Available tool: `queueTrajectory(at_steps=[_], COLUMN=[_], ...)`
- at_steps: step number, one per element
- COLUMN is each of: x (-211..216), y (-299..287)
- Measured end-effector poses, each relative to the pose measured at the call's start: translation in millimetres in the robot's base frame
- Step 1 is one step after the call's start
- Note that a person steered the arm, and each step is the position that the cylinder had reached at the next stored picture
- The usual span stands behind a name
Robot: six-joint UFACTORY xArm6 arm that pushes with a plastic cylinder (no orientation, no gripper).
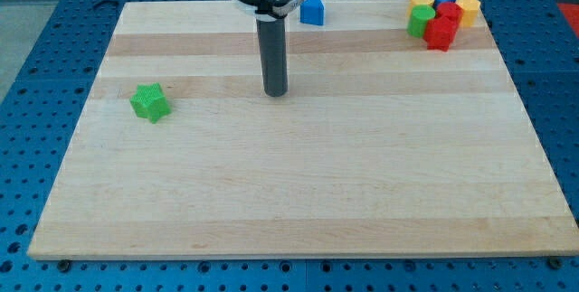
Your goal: Move your arm to the green star
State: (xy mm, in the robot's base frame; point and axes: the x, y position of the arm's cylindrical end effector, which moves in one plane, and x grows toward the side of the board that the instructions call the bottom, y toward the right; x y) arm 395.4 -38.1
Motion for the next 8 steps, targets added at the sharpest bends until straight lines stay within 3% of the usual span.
queueTrajectory(at_steps=[8], x=[-6.9], y=[-84.0])
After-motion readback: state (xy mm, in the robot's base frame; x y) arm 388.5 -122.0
